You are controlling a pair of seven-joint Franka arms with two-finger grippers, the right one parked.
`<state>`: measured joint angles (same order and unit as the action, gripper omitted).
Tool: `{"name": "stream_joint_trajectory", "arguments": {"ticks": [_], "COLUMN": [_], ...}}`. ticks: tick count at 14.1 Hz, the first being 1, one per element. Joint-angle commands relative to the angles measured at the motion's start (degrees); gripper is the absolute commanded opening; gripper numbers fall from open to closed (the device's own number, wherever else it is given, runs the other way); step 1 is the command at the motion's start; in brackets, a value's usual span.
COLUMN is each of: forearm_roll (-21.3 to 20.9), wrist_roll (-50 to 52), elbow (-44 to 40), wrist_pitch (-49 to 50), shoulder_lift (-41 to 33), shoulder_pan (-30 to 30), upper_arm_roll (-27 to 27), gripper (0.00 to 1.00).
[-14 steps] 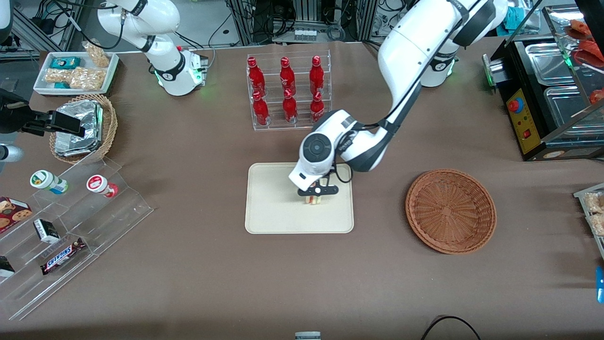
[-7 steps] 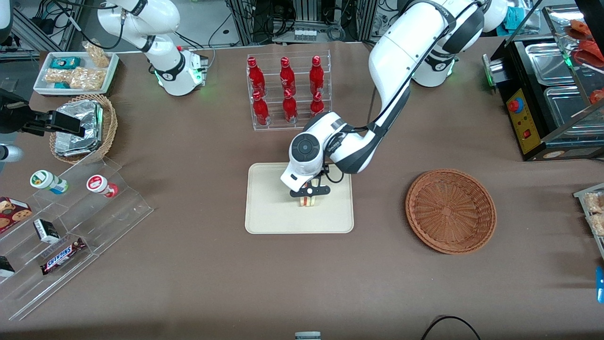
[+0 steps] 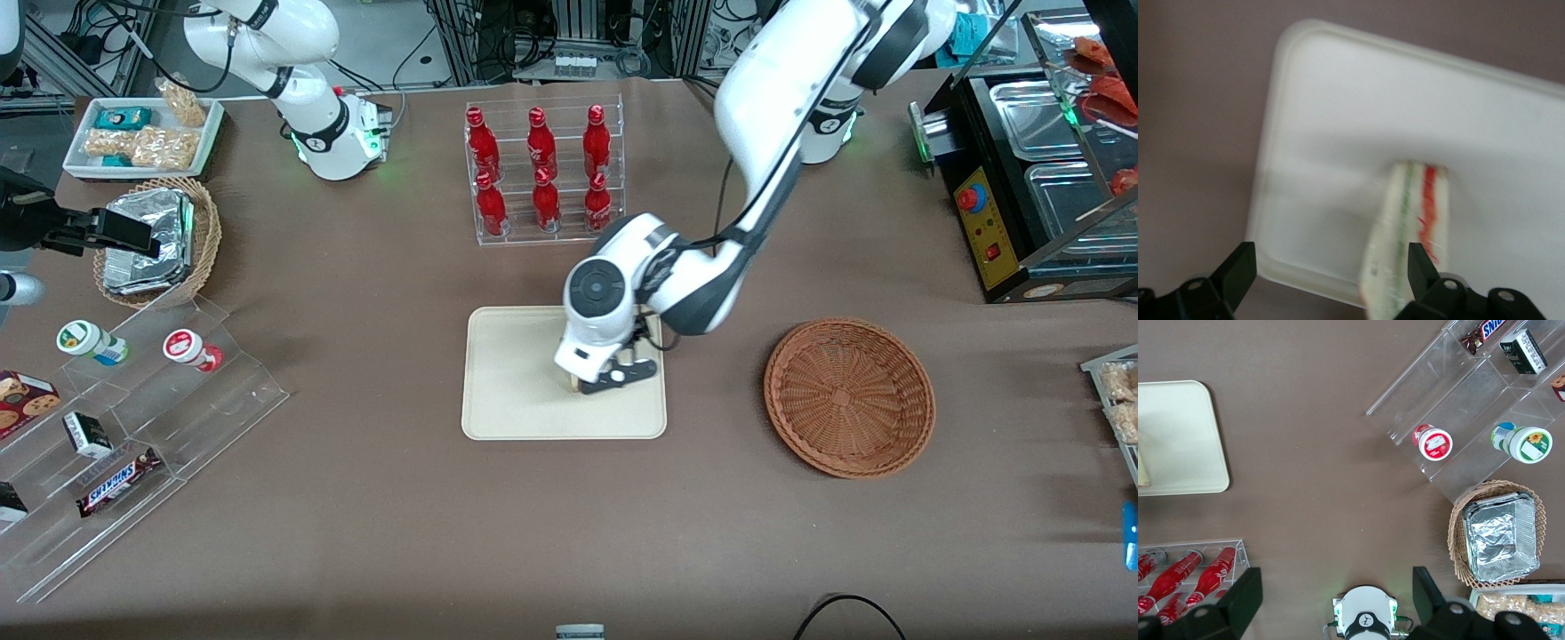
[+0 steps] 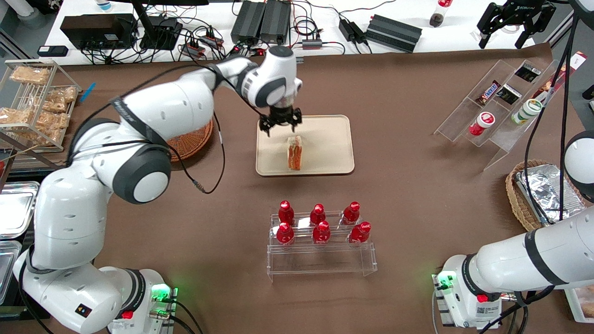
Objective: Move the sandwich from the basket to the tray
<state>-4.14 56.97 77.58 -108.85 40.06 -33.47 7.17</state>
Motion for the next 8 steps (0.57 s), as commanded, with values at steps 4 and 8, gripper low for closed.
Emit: {"name": "stream_joint_trajectory", "arguments": {"ticks": [4,8], "forearm_roll": [6.52,5.46], "wrist_roll": [-22.12,-40.32], "elbow": [3.98,3.63], "wrist_pitch": [17.05,28.24], "shoulder_lift": [-16.13,-20.01], "shoulder_pan": [17.44,30.36], "upper_arm_roll": [-1.45,-2.33], "gripper": [1.00,1.00]}}
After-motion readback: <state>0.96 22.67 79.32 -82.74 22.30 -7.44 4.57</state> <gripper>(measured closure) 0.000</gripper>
